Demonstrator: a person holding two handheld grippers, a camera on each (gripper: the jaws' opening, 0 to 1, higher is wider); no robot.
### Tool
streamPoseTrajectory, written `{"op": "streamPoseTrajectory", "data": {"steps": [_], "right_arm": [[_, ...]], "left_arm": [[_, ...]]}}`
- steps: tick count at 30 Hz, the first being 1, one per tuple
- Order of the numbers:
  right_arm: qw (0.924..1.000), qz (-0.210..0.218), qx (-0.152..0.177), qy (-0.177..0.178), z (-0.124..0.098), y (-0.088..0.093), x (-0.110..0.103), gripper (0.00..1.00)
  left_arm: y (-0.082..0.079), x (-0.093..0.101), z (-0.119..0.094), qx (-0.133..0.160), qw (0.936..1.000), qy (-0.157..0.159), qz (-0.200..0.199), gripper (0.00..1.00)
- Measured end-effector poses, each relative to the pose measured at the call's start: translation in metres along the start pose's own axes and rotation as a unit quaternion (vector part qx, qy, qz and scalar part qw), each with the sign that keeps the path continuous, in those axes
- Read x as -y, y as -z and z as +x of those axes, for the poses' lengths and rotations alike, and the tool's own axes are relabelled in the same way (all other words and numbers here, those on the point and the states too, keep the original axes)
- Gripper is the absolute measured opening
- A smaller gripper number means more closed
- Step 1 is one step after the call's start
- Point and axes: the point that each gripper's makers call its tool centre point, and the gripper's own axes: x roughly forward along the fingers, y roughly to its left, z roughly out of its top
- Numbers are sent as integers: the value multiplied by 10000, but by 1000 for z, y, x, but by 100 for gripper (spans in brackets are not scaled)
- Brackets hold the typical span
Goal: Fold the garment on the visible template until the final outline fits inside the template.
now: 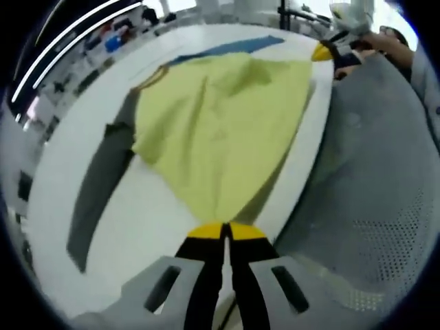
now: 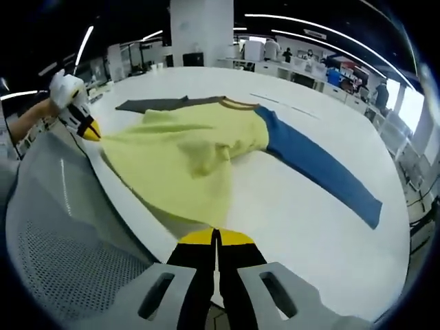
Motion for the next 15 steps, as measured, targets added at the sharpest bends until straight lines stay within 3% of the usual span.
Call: {"op": "streamPoseTrajectory", "data": {"steps": [15], "right_arm": [[9987,-338,-382,73,-9,18,3,1]], "left_arm": [[8,20,-2,-130,9994,307,-124,0]]}}
